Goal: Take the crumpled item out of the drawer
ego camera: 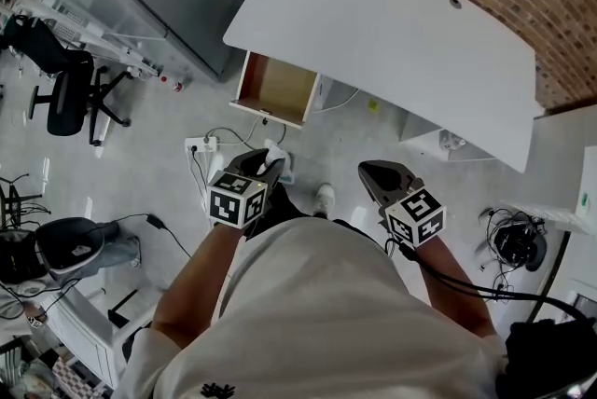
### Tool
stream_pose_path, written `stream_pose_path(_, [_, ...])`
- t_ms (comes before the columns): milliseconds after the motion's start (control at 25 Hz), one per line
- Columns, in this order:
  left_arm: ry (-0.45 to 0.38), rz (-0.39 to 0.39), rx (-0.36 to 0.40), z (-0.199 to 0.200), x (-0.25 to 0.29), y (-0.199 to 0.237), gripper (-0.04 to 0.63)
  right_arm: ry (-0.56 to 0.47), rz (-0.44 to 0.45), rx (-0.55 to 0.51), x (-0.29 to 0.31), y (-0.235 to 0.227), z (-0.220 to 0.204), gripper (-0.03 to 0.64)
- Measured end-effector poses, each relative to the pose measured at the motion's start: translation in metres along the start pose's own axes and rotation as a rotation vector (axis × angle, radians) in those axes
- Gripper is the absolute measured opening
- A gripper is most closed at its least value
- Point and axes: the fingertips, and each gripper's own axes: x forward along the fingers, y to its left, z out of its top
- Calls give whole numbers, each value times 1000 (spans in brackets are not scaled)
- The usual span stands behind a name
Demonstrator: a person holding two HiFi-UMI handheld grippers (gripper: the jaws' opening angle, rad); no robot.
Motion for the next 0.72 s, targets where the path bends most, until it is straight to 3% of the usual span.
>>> stream_pose_path(720, [8, 10, 14, 0, 6, 0, 132, -12, -1, -2, 1, -5, -2, 29])
